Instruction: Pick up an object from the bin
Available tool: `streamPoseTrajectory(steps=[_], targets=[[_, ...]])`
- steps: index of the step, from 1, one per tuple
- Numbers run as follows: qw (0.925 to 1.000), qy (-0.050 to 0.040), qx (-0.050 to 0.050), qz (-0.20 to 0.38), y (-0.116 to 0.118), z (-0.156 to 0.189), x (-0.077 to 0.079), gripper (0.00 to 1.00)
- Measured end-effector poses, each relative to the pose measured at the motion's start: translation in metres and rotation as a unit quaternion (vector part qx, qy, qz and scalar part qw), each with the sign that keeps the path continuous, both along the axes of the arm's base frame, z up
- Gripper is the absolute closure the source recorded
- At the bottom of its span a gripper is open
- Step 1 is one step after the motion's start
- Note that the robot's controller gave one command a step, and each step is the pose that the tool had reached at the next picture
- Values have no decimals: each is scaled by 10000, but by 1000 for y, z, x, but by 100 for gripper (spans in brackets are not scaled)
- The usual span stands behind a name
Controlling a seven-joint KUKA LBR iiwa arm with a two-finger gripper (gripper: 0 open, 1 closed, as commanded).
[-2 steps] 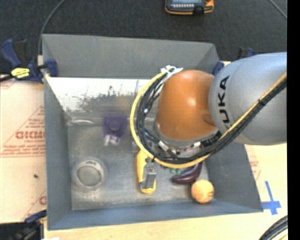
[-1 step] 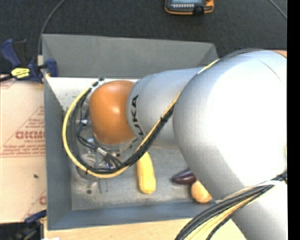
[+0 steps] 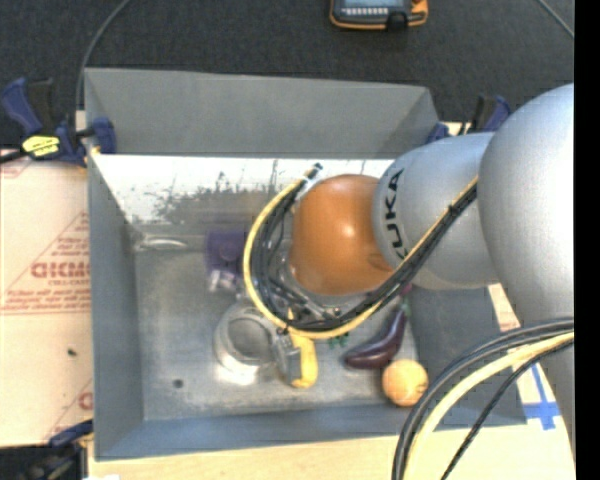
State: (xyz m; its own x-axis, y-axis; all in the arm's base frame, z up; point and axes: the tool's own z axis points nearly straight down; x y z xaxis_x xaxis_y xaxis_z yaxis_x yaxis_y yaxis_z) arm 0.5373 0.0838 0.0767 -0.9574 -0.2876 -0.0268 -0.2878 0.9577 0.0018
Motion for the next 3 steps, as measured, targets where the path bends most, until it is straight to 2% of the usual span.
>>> streamPoseTrajectory(steps=[1,2,3], targets=[[9995,63,-82,285,101,-1,-51,0],[9996,-49,-5,-270,-18,-1,-57,0],[9897,-163,-77,1418,119,0,-53,100]])
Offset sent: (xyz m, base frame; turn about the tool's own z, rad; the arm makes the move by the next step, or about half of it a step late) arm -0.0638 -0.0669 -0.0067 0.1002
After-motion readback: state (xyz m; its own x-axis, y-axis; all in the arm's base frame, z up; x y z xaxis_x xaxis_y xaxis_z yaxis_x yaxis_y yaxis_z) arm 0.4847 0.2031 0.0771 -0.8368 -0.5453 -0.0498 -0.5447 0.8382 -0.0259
